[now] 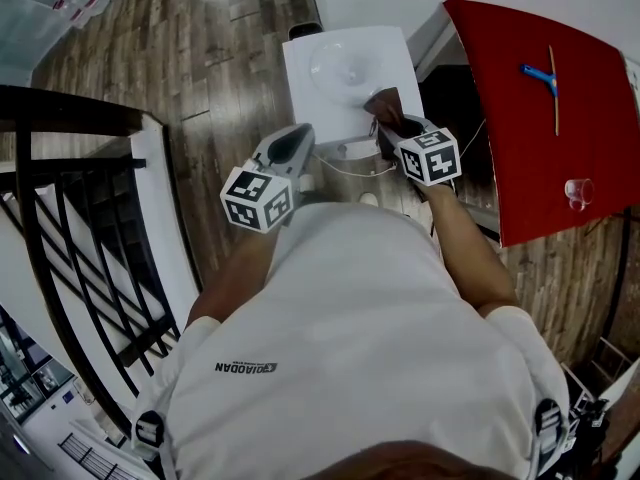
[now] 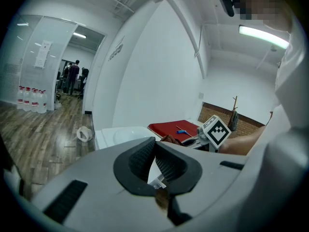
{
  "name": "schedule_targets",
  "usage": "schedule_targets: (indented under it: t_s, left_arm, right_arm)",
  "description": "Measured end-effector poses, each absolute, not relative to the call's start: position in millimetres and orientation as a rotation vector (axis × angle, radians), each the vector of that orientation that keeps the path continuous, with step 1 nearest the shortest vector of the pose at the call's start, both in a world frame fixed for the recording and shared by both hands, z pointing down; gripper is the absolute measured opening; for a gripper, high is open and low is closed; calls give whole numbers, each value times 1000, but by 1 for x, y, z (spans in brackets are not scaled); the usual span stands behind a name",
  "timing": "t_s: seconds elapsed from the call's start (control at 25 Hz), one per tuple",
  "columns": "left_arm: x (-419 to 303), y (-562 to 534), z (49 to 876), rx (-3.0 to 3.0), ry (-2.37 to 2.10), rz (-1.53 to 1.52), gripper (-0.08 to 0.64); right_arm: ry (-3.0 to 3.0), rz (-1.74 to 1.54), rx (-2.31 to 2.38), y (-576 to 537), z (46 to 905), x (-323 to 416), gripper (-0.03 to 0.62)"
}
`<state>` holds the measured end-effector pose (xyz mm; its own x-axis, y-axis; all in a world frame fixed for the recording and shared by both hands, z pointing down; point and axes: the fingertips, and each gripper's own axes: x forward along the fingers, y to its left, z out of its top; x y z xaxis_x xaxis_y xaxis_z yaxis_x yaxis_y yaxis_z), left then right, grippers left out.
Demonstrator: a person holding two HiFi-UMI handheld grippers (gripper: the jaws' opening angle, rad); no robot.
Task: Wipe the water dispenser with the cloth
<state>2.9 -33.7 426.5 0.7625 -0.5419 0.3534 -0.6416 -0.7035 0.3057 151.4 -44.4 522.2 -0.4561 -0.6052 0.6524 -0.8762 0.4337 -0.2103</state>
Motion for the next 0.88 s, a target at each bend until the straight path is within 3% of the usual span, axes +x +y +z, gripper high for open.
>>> schedule_targets:
  t_s: [0.88]
  left_arm:
    - [-4, 0, 444, 2399, -1159, 210, -3]
  right_arm:
    - [-2059, 718, 1347, -43, 548, 275, 86]
